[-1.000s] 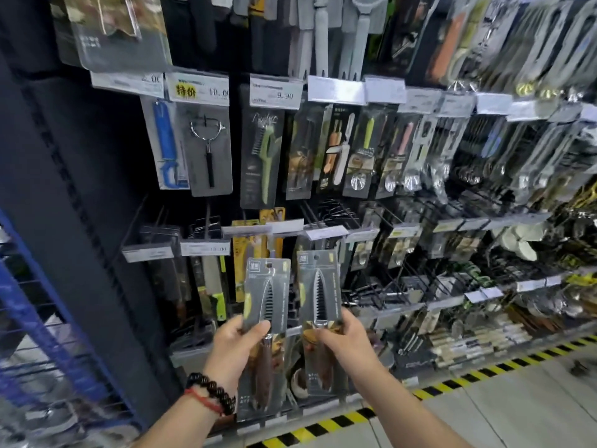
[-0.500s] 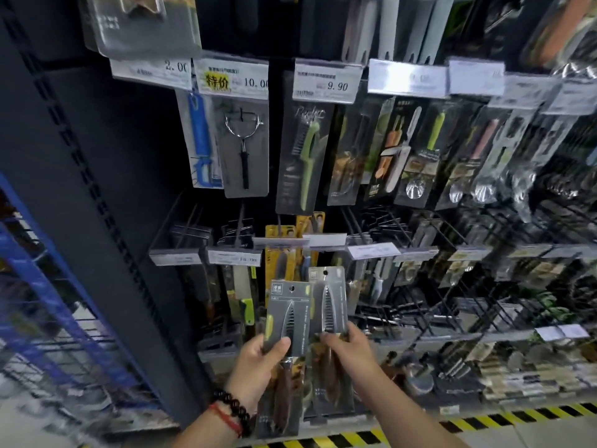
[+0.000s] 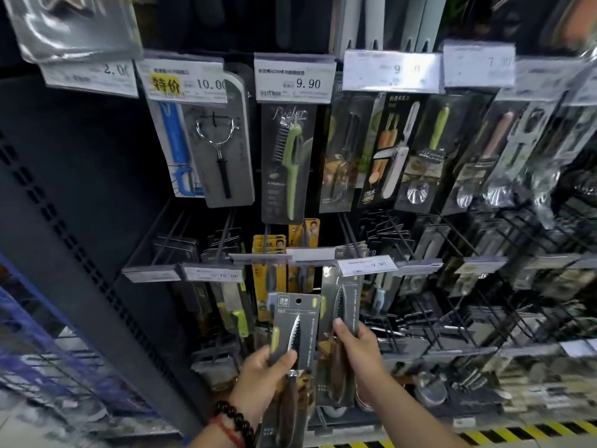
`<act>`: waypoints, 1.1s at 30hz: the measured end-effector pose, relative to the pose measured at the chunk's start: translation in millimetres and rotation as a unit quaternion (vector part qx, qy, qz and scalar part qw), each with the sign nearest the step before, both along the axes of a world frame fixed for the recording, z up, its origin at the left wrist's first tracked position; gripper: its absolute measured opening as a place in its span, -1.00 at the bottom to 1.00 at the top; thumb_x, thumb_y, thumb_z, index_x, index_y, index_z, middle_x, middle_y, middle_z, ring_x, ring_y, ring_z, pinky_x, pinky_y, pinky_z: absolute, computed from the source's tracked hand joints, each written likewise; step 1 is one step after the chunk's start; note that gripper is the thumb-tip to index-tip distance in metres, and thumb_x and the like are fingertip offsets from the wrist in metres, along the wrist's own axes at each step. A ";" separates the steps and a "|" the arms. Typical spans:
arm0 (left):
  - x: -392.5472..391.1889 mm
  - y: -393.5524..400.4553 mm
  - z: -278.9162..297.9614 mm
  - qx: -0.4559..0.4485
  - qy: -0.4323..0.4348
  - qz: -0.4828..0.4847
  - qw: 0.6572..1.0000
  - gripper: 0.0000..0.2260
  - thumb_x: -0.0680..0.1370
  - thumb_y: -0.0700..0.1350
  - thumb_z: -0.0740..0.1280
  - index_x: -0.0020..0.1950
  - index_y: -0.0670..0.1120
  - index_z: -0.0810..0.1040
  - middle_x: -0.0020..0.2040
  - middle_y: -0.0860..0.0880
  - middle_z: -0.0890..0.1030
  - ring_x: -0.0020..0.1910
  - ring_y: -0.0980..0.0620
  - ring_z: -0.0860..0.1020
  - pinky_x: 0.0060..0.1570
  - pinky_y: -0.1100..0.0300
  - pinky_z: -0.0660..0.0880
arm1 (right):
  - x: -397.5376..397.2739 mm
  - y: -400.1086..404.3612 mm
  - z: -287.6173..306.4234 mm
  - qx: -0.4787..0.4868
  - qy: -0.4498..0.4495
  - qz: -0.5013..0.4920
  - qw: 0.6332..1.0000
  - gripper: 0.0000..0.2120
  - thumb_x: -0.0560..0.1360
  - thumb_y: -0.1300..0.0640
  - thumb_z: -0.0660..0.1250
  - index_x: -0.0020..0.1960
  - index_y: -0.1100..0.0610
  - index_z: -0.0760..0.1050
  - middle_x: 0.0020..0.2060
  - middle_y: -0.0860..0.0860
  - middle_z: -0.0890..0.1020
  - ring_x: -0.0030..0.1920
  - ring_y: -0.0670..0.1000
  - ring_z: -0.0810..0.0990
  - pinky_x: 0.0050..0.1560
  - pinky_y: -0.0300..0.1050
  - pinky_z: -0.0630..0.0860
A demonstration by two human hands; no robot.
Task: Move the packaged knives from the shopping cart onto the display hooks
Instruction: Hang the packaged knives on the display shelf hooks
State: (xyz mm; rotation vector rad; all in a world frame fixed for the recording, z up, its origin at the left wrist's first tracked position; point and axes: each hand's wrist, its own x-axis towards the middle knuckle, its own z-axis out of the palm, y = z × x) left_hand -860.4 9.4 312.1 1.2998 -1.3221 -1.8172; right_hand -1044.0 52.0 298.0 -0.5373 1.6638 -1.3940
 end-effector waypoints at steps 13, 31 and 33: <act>-41.6 -12.9 -16.3 0.021 -0.036 0.015 0.999 -0.85 0.50 -0.04 0.43 -0.08 -0.12 0.66 -0.08 -0.08 0.70 -0.01 -0.05 0.63 0.02 0.11 0.50 | -44.6 -9.5 0.2 -0.054 -0.013 -0.015 0.998 -0.46 0.54 -0.04 0.34 0.43 0.15 0.33 0.22 0.01 0.54 0.29 0.09 0.49 0.08 -0.28 0.43; -53.5 -16.9 -17.9 0.013 -0.017 0.008 1.000 -0.90 0.54 -0.12 0.38 0.00 -0.06 0.67 -0.06 0.08 0.72 -0.01 0.15 0.64 -0.02 0.26 0.47 | -83.7 -70.9 -21.7 -0.034 -0.008 0.059 0.998 -0.87 0.61 0.15 0.26 0.15 0.02 0.46 -0.01 -0.17 0.60 0.08 -0.08 0.59 -0.05 -0.37 0.45; -52.6 -16.8 -19.8 0.014 -0.016 0.006 1.000 -0.88 0.53 -0.10 0.39 0.04 -0.04 0.67 -0.01 0.09 0.71 0.04 0.13 0.63 0.03 0.25 0.47 | -87.6 -79.2 -26.7 -0.024 0.001 0.063 0.998 -0.80 0.62 0.13 0.25 0.24 0.06 0.43 0.09 -0.07 0.59 0.26 0.07 0.51 0.13 -0.19 0.37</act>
